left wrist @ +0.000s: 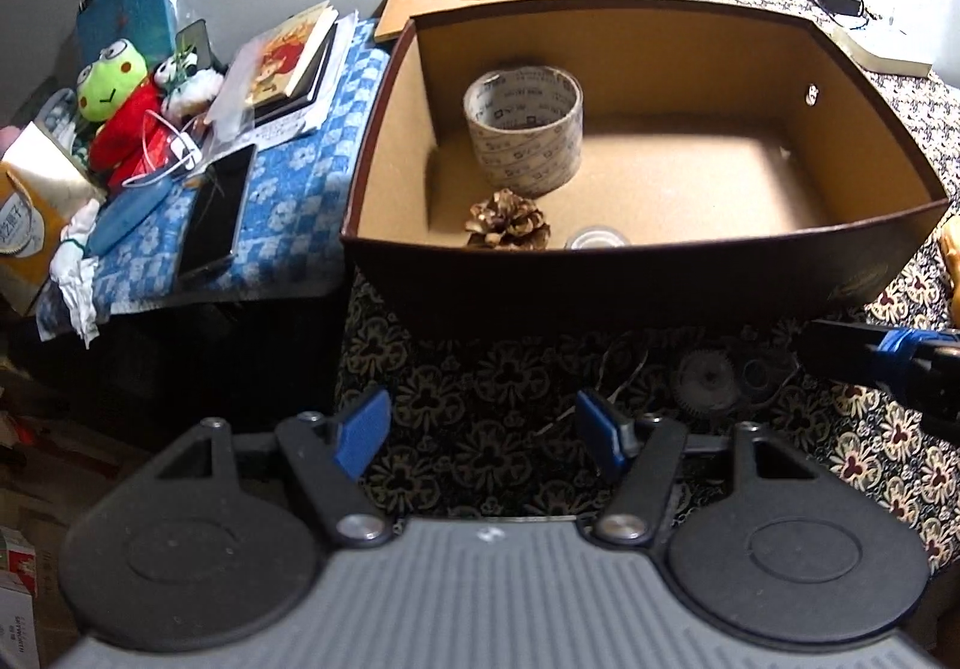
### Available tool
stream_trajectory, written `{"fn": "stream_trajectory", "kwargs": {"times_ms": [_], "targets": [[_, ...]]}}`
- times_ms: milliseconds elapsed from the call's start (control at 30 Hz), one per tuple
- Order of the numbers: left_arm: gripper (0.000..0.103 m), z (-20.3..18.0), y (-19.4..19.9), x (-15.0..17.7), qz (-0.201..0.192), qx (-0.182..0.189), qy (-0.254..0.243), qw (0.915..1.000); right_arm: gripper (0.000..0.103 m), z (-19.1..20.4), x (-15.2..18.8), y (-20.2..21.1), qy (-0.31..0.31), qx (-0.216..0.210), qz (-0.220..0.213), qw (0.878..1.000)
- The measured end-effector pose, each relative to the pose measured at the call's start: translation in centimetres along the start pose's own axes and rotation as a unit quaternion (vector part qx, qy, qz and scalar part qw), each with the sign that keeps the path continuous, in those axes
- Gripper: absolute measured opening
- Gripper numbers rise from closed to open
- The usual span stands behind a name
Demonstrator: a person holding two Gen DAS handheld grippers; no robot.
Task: Organize rigid objects
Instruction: 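Withdraw the right gripper from the box toward the silver spring clip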
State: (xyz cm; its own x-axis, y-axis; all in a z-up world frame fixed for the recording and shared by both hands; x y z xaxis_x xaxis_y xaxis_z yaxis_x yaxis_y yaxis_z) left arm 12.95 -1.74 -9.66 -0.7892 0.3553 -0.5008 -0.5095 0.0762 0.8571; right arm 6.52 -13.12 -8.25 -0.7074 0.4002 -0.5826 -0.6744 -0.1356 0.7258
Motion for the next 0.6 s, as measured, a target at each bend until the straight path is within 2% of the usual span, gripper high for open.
{"fn": "stream_trajectory", "kwargs": {"times_ms": [600], "targets": [[0.066, -1.1, -1.9, 0.4, 0.011, -0.011, -0.027, 0.9995, 0.007, -1.5, 1.0, -1.7, -0.01, 0.019, 0.024, 0.999]]}}
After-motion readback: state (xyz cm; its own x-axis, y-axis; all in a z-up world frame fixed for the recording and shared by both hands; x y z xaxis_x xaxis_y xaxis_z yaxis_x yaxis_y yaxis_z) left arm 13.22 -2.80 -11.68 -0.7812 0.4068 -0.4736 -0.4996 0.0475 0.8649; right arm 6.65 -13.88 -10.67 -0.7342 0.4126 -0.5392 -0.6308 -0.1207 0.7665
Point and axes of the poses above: each gripper's, at about its wrist camera, not at the fingertips, and y roughly against the way its jaws point, z to its left, x to its underside, the point moved 10 cm from there along -y, roughly the way its jaws point, and after that the axes turned 4 degrees about y, right-handed, at the moved point
